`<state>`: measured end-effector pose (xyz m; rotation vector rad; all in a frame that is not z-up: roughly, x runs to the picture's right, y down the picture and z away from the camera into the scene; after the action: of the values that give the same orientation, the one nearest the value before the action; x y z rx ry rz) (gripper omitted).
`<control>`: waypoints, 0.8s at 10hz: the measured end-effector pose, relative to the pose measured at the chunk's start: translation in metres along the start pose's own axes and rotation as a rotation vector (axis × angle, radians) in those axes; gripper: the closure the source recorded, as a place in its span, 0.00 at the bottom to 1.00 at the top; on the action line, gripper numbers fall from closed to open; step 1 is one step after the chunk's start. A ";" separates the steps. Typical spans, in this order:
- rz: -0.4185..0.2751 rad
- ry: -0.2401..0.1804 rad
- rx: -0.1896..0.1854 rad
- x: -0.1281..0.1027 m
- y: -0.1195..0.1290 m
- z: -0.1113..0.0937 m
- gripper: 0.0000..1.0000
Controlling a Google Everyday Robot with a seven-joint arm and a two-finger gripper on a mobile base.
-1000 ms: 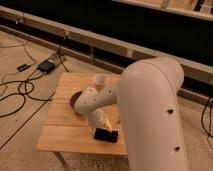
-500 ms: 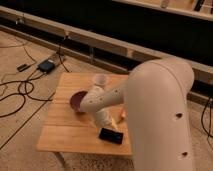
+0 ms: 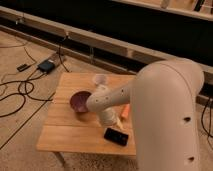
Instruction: Push the eraser across the table
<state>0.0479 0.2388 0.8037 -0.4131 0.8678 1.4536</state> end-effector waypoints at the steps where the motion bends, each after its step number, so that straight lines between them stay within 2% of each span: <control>1: 0.006 0.003 0.006 0.000 -0.005 0.001 0.35; 8: 0.058 0.035 0.078 -0.004 -0.052 0.009 0.35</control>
<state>0.1003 0.2367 0.7995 -0.3585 0.9678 1.4639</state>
